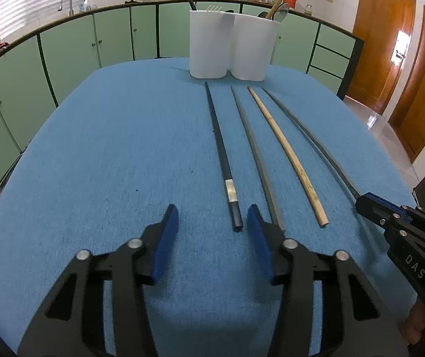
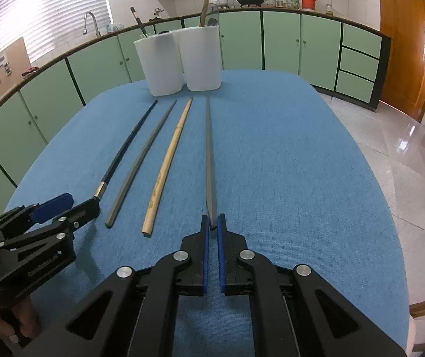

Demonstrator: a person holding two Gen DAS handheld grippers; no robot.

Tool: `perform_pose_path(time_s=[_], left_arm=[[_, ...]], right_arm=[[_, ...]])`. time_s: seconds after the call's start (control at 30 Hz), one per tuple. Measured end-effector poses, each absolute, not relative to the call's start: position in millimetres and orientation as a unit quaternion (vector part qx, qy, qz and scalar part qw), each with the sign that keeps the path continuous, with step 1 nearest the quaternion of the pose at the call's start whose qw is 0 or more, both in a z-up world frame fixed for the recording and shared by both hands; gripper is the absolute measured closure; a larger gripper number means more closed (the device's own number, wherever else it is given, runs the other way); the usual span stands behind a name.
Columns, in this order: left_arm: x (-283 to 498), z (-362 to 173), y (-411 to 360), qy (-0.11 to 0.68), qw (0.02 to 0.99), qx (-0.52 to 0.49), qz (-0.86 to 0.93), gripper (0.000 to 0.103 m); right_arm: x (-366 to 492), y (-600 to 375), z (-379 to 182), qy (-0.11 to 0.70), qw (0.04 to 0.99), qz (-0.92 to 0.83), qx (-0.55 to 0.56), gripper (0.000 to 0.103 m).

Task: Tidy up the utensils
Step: 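Lower the left tool and close it on the silver-banded black chopstick, then lift both chopsticks and carry them over the white caddy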

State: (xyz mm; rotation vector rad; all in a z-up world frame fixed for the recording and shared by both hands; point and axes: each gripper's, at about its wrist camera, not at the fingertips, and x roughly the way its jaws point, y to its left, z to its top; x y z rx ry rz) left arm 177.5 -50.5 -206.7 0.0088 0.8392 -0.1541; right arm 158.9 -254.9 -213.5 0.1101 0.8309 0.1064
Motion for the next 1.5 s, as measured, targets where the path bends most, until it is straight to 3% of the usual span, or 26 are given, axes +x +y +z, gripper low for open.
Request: perform_pose_path(time_s=[0.13,0.2,0.4,1.07,1.5], left_arm=[[177,-206,-52,0.406,0.91,0.004,-0.077,0.076],[177,-205,-54,0.408,0.909,0.007,-0.084,0.096],[180,-197,-50,0.405,0.91,0.0,-0.087,0.097],[161,-77,-39,0.255,0.963,0.026,-0.083,0.097],[181,-27,-37,0.225,0.969,0.004,-0.105,0.097]], right_arm=[[161,-255,-214,0.404,0.912,0.051,0.056,0.098],[161,-254,-214,0.404,0.912,0.052,0.056,0.098],[158,-254,-202,0.392,0.917,0.05,0.047,0.098],[153,-275,-105,0.297,0.949,0.072,0.073,0.098],[173,-279,-50,0.265,0.957,0.097,0.071,0.098]])
